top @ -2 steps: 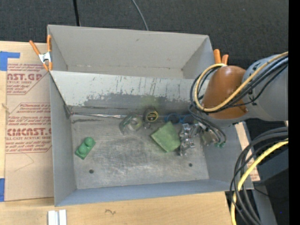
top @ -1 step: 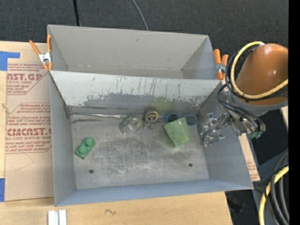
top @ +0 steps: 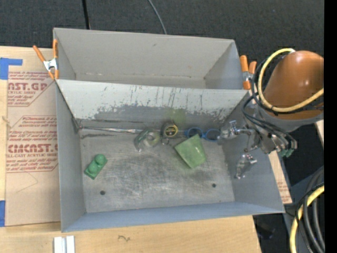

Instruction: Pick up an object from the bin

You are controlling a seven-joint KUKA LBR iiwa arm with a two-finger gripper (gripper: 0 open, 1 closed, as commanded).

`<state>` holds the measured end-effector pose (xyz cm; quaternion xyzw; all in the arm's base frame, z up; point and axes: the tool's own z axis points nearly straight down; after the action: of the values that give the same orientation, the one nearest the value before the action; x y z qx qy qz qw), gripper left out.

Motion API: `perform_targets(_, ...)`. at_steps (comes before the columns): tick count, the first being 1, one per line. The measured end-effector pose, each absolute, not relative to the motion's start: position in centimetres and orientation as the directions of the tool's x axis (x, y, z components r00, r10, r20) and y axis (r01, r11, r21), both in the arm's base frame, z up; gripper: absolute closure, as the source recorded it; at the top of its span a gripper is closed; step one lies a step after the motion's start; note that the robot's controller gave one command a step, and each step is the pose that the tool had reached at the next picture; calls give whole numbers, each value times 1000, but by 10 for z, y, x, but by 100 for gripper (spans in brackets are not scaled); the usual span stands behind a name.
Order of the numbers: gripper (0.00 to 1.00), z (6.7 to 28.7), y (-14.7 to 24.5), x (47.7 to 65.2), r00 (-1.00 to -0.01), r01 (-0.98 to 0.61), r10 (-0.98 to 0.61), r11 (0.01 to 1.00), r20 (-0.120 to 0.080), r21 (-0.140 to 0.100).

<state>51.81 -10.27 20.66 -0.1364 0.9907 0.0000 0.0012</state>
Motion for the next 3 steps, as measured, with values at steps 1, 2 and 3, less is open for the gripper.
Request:
perform_targets(1,0,151,-28,580,-983,-183,-183,983,-2,5)
perform_targets(2,0,120,-52,584,-942,336,336,942,1,0)
perform_targets(3,0,75,-49,590,-991,132,132,991,-9,1)
